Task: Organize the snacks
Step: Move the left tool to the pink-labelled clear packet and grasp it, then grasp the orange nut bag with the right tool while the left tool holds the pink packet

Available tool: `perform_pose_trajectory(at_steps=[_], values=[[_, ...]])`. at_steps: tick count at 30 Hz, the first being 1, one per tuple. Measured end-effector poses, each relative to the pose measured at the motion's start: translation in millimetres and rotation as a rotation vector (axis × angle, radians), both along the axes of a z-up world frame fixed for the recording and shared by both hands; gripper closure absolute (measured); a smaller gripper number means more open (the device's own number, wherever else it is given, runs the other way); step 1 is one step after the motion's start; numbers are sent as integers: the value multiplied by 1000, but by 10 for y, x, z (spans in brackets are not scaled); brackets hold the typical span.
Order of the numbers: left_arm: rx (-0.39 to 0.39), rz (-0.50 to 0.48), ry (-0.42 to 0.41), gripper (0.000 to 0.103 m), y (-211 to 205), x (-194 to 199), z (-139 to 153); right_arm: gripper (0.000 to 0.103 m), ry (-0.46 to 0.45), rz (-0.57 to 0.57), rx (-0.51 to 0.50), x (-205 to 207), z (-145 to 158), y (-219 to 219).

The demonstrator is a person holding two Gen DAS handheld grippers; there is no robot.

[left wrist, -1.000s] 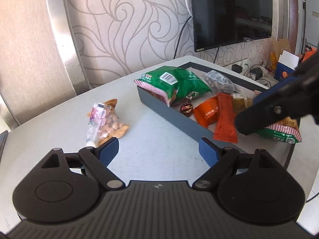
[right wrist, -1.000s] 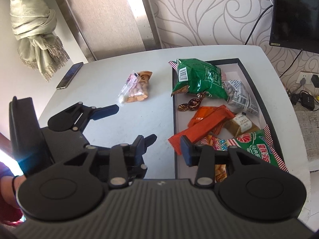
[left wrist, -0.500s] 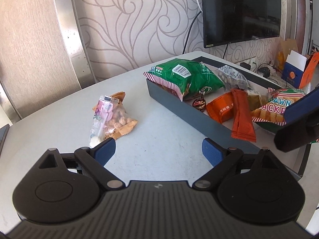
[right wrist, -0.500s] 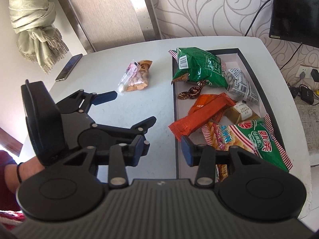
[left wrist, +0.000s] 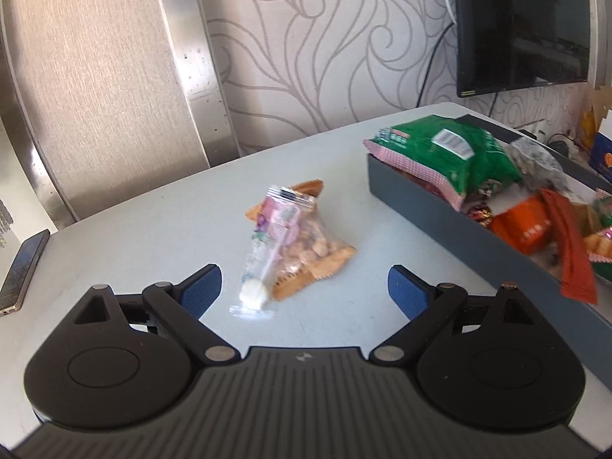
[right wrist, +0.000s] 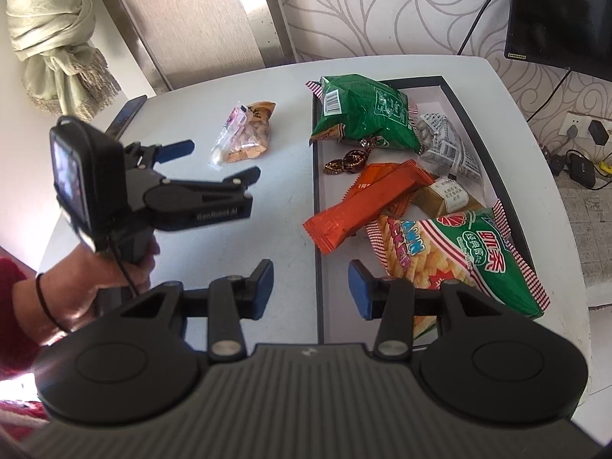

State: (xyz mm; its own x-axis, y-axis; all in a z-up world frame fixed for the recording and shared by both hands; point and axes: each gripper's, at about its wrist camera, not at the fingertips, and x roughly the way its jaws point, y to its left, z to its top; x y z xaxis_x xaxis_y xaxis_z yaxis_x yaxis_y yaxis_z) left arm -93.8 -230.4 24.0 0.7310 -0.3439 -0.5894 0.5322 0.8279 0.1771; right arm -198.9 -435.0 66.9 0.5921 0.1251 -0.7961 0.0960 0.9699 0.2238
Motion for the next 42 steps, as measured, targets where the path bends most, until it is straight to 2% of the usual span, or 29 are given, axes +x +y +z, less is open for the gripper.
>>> perform_pose_trajectory(at_steps=[6,10,13,15,19,21,24,32,42], values=[[-64,36,31,8,162,254,-11,57,13,-13,-2,-53,-33,-73],[-80,36,39,10,213,320,-29,57,25,-25,0,-73,-69,-116],[-83,34,47,19,264,338,-59,57,28,-16,0,-74,-81,-102],[-75,43,57,32,283,376,-90,57,31,-12,1,-65,-91,-91],[-50,37,78,48,290,430,-168,57,37,9,-4,-47,-88,-40],[-51,31,80,63,295,423,-158,57,35,23,-12,-38,-65,-12],[-48,25,79,71,298,393,-151,57,30,43,-27,-10,-26,25],[-53,74,87,75,438,220,-122,57,15,89,-24,179,6,150],[-24,162,92,75,751,5,-112,57,13,214,4,778,-59,628]])
